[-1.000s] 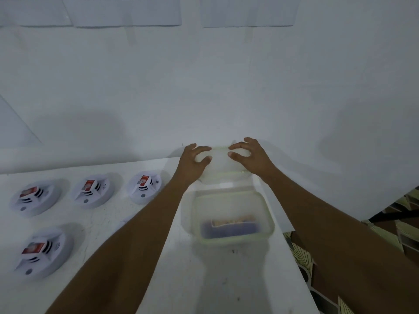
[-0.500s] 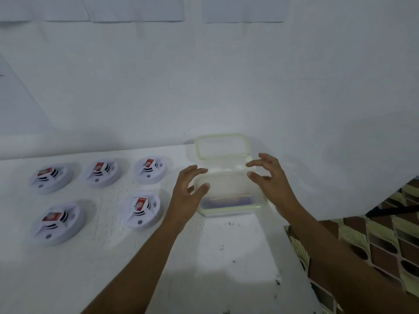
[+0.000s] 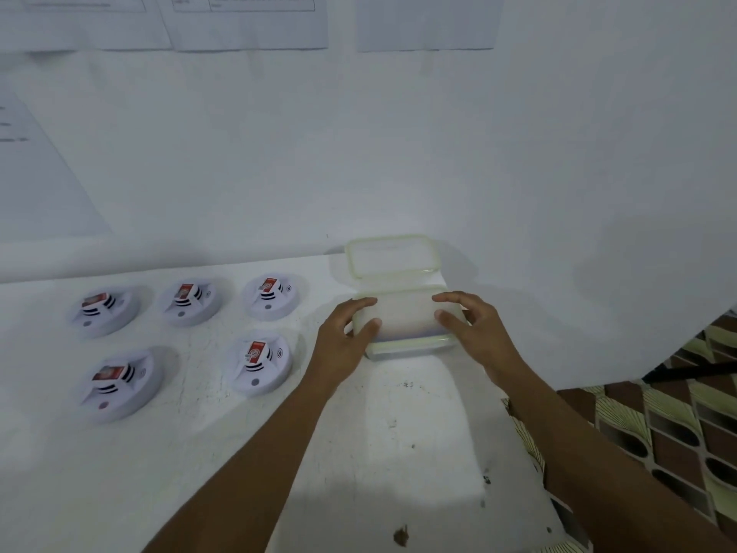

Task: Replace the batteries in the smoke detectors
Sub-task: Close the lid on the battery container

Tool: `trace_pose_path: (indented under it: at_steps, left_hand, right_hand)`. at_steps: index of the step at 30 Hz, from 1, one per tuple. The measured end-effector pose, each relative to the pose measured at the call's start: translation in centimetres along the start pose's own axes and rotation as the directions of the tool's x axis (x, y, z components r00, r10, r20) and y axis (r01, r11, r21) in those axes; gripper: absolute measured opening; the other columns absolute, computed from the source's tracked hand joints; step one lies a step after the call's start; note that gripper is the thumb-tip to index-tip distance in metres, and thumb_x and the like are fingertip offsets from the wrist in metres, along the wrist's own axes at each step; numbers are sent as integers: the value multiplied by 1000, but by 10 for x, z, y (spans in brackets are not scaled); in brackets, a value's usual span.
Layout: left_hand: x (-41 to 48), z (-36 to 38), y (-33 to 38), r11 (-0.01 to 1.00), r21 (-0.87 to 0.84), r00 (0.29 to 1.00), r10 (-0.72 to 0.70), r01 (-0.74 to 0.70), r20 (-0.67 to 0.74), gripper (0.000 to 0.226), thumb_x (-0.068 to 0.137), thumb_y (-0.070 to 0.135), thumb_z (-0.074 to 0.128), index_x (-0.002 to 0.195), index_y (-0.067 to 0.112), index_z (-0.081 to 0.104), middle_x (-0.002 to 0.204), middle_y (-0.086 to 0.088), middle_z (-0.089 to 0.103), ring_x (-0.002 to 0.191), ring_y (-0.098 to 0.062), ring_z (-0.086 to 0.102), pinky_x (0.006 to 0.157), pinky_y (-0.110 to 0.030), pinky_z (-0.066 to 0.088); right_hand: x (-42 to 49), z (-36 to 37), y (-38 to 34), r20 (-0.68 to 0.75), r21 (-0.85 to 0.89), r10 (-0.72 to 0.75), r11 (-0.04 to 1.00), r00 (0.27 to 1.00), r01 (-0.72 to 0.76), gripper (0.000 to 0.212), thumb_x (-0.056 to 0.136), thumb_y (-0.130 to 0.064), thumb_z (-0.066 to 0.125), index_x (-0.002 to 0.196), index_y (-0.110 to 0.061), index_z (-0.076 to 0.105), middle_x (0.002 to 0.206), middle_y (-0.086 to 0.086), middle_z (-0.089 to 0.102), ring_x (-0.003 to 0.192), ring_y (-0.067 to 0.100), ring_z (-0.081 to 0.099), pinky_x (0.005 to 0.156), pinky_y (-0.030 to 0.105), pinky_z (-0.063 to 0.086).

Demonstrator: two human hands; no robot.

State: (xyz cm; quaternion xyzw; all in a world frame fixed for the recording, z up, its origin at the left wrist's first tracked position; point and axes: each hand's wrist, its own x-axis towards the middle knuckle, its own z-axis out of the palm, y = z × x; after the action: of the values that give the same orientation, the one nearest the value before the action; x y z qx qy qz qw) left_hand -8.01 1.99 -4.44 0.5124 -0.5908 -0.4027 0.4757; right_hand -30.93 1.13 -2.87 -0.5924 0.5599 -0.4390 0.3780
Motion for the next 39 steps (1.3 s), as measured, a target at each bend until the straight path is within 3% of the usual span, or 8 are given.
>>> trace_pose_path:
  at_steps: [3,7,10,13,18,22,28,39]
  left_hand:
    - [0,-10,3,998,62,1000,21,-22,16,30,90,24,68,119,29,65,140,8,49,131,-5,42,105,-24,39]
    - [-7,-45,10,920,345,980,198,-184,-5,35,88,30,69,122,24,61,130,9,55,118,-3,49,102,-19,36]
    - [-20,-86,13,825,508,952,304,-245,-36,37,87,27,70,122,16,63,124,7,61,113,-2,51,97,-9,30]
    - [-36,-137,3,786,578,954,296,-220,-41,41,87,36,65,123,17,61,126,4,62,115,-9,53,97,-18,36]
    - [-65,-220,-30,695,692,953,301,-195,-33,54,82,52,54,119,13,64,121,-5,65,115,-24,58,102,-41,44]
    - [-87,-276,-54,638,764,955,275,-95,-112,56,74,58,59,116,20,63,127,-3,60,123,-28,53,98,-60,40]
    - [-108,-320,-82,823,566,987,52,45,-155,71,70,57,71,130,23,54,139,3,47,128,-16,45,109,-38,39]
    - [-109,-344,-103,853,521,977,136,-30,-166,65,76,36,80,133,22,54,143,1,45,130,-17,43,105,-27,35]
  right_hand:
    - [3,1,-8,-54,-177,-52,983,997,41,20,85,-19,74,103,-28,72,136,-7,48,128,8,45,103,26,37]
    - [-7,25,-29,-53,-440,-372,842,927,312,26,84,-18,73,109,-24,70,137,-3,52,130,13,42,105,28,33]
    - [-18,64,-51,11,-456,-529,752,848,475,26,84,-16,71,109,-18,70,126,0,61,123,18,51,104,27,39]
    - [-27,113,-68,73,-439,-579,712,812,548,25,84,-15,70,109,-14,70,119,3,64,118,18,53,102,19,37]
    - [-42,185,-73,206,-391,-484,756,850,525,34,87,-35,59,115,-16,68,122,1,63,120,18,52,101,32,43]
    - [-54,230,-66,268,-446,-254,822,929,353,49,83,-42,69,128,-26,59,145,-3,43,132,16,37,102,25,35]
    - [-74,276,-60,180,-436,-204,860,962,264,63,82,-33,76,138,-23,50,149,-5,37,140,14,27,103,19,25]
    - [-86,316,-66,98,-409,-247,873,964,266,64,82,-34,76,139,-27,50,153,-7,36,140,13,32,106,24,31]
